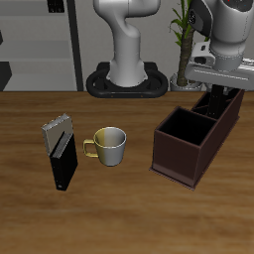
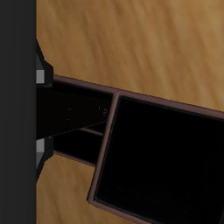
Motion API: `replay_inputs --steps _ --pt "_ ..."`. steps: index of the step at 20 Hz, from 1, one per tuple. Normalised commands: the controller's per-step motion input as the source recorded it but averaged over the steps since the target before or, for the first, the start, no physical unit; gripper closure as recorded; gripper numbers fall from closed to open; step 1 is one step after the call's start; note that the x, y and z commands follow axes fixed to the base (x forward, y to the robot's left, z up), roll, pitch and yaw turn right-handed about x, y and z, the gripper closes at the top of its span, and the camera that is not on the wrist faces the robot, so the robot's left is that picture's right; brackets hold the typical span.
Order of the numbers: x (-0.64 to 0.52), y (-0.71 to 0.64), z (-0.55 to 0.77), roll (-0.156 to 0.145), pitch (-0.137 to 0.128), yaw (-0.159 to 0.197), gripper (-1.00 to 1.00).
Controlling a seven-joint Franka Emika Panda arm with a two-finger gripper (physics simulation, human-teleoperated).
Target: Place the left black book into the left desk caddy's back compartment
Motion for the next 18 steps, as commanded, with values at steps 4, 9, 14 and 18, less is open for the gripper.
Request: replay_inputs --steps 4,9,14,18 --pt "-0.02 0.11 -0.20 0.031 0.016 -0.006 1.00" --pt "0.13 -0.18 -0.17 -0.035 0.025 -0.027 1.00" --pt "0.21 -0.09 -0.36 -0.022 0.065 -0.013 1.00" --pt "0.08 0.05 -0.23 0.005 0.031 0.000 1.00"
